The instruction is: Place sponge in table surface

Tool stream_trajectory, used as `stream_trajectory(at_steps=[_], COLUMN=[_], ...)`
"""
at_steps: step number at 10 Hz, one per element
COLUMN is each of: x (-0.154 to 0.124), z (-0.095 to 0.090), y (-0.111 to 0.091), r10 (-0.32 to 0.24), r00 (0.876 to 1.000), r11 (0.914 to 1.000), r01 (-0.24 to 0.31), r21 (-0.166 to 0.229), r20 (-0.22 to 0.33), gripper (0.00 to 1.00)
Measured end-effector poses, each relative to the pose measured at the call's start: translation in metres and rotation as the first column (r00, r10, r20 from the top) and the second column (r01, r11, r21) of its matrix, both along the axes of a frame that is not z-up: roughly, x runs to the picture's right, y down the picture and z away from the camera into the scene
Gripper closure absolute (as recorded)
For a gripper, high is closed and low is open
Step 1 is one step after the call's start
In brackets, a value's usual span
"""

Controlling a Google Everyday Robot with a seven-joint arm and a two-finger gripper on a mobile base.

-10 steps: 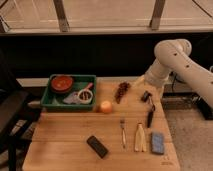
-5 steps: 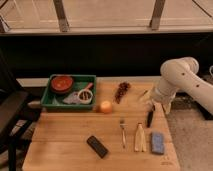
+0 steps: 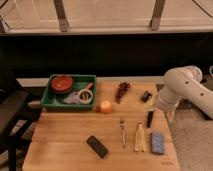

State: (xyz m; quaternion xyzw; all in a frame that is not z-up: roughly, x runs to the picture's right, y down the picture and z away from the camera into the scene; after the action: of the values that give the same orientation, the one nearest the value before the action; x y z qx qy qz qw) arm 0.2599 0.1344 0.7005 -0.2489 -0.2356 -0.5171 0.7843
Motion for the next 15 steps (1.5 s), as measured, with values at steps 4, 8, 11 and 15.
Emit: stream_trajectory(at_steps=[4,8,11,15], x=[-0.008,-0.008,0.010,0.029], z=[0.003,0.017,0.029,0.043], y=[0.009,0.053,0.070,0.091], r10=[-0.085,-0.151,-0.094,0.006], r00=[0.996,0.989,0.995,0.997], r11=[0.9962,0.9866,0.9931,0.9957], r01=[0.086,0.151,0.092,-0.014], r21=[-0.014,-0.063,-0.073,-0.092], r20=[0.015,0.000,-0.028,-0.081], gripper=[0.20,0.20,0.20,0.20])
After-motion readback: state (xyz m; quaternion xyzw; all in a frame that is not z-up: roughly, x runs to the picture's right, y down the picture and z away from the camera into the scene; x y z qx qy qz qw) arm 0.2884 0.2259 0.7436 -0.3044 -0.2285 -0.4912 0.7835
